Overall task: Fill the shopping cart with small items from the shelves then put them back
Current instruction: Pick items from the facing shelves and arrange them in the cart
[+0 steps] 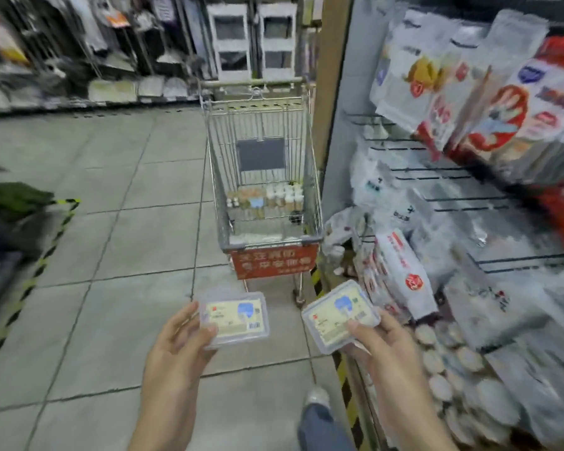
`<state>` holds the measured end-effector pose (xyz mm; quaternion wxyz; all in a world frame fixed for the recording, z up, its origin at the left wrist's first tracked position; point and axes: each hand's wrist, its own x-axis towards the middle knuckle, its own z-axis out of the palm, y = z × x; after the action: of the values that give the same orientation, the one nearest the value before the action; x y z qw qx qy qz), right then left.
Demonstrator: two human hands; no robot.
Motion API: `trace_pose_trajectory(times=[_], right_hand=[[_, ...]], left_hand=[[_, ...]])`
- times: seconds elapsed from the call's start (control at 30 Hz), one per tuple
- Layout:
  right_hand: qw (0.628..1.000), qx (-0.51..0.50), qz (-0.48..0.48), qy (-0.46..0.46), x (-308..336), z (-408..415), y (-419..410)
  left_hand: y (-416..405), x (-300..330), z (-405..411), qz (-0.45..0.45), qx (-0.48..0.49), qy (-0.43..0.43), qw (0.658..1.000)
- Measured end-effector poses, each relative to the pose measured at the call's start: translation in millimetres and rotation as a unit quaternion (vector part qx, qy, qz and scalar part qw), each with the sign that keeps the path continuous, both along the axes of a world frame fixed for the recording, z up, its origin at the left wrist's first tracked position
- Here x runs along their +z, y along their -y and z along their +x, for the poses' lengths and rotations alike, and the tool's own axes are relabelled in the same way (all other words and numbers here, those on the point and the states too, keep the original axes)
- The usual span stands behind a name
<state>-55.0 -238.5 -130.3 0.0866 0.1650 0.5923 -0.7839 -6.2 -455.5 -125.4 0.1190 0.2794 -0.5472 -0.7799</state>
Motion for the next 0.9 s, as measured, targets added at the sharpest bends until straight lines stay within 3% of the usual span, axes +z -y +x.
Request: trace_pose_trajectory(times=[0.2, 0.57, 0.9], right_hand=[[0.999, 0.04, -0.011, 0.022, -16.6, -90.7, 28.5], [0.998, 0.056, 0.02, 0.022, -33.5, -267.2, 36.3], [0.995, 0.025, 0.033, 0.096, -83.9, -386.7, 79.0]], left_hand=[[21.6, -16.8, -66.4, 0.014, 0.034, 0.035, 0.999], [15.3, -32.8, -241.3, 0.078, 0.007, 0.028, 0.997], [71.1, -86.3, -376.3, 0.081, 0.042, 0.118, 0.989]])
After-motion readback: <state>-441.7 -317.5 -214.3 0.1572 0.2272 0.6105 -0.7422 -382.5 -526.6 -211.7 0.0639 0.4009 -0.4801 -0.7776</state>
